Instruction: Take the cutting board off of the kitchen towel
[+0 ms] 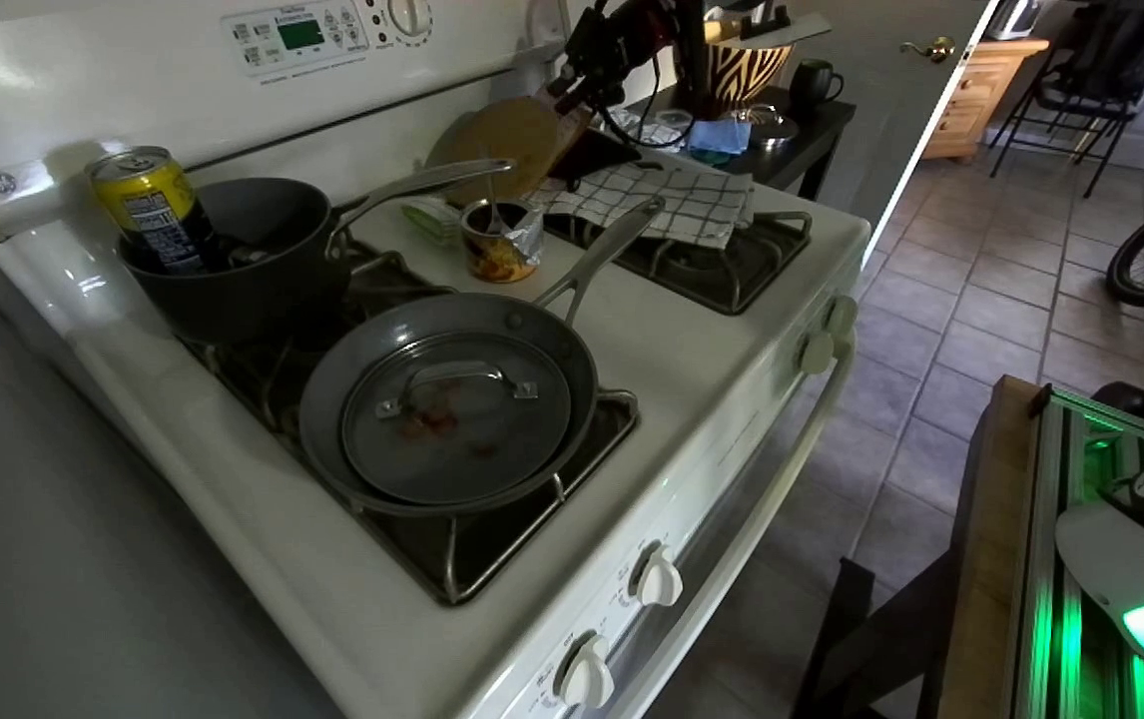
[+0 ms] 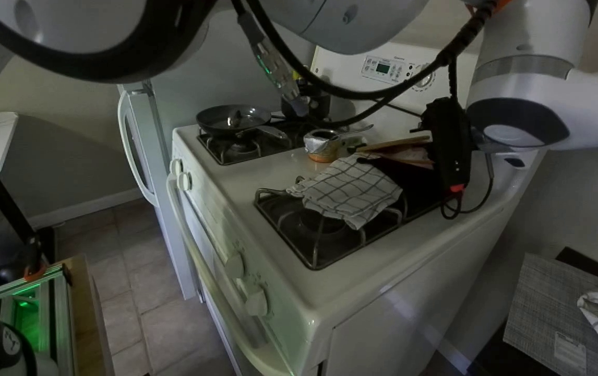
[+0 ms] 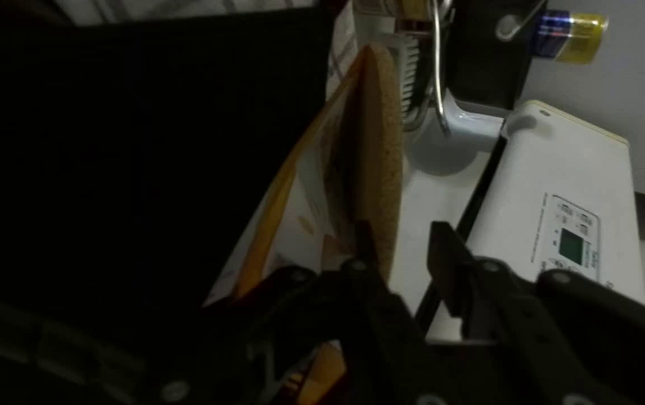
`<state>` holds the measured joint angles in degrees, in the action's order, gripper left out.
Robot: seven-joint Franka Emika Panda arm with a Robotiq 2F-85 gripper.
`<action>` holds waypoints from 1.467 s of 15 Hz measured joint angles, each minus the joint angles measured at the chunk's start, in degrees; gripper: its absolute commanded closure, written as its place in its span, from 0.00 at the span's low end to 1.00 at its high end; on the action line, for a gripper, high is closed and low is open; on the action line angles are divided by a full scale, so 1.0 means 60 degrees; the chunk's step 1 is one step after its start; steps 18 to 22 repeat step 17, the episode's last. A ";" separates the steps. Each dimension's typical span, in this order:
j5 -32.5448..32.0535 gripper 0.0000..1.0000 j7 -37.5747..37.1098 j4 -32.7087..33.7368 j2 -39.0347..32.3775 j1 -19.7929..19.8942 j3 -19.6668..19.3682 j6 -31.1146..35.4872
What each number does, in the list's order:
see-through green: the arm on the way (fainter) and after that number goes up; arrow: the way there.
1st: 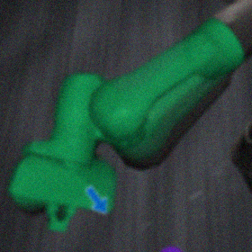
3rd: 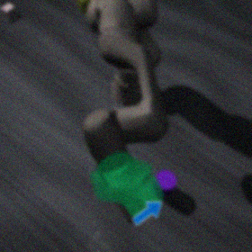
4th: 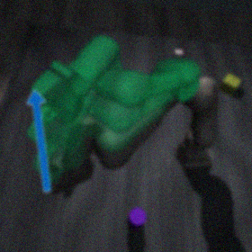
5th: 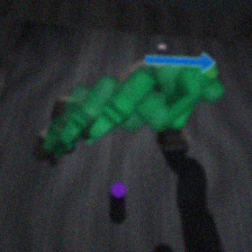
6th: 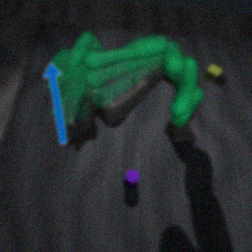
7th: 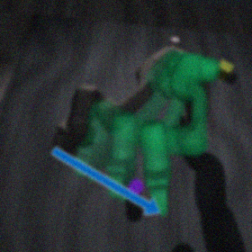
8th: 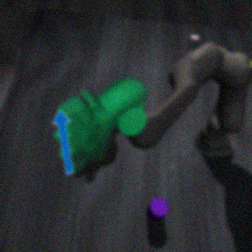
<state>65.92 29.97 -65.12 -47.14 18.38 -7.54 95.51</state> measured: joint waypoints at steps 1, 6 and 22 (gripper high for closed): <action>-0.0541 0.30 -0.0151 0.0153 0.0087 -0.0004 -0.0028 -0.0002; -0.2336 0.00 -0.0220 0.0473 0.1188 -0.0245 -0.0843 0.0015; -0.5251 0.00 0.1594 -0.2137 0.4155 -0.0683 -0.1645 -0.1417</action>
